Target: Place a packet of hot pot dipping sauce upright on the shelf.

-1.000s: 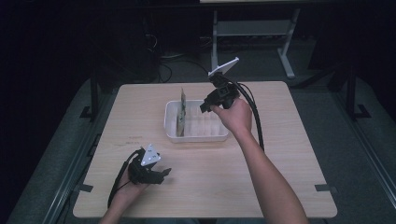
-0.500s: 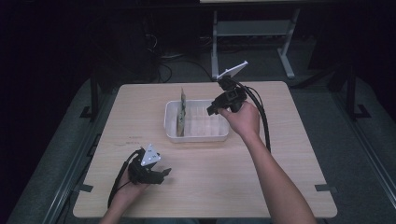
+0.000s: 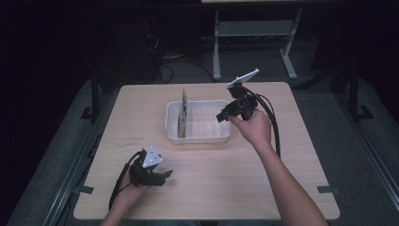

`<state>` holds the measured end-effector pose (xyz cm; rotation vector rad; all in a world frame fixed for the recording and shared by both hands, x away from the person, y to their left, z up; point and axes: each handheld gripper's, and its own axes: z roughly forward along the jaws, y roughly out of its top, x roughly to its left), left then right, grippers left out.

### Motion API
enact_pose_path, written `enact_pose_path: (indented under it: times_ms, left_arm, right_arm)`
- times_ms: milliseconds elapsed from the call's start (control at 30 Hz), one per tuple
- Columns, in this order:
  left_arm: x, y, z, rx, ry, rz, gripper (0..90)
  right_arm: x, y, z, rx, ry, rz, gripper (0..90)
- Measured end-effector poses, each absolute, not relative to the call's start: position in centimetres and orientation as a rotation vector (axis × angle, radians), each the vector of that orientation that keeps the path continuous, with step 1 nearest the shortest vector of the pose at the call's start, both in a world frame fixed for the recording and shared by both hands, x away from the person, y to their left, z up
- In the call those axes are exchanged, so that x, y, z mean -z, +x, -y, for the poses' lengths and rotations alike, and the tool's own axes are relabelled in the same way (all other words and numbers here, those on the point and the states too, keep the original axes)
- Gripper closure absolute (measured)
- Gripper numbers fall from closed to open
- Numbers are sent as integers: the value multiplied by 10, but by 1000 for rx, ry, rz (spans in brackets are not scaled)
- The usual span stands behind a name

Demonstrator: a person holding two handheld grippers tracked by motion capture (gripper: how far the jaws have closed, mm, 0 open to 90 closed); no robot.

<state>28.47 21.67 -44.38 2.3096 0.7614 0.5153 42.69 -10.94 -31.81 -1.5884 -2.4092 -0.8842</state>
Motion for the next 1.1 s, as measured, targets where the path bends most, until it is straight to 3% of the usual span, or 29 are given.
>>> enact_pose_path:
  times_ms: [1100]
  left_arm:
    - [444, 285, -216, -516, 2308, -765, 285]
  right_arm:
    - [358, 398, 147, 854, -1605, 2396, 582]
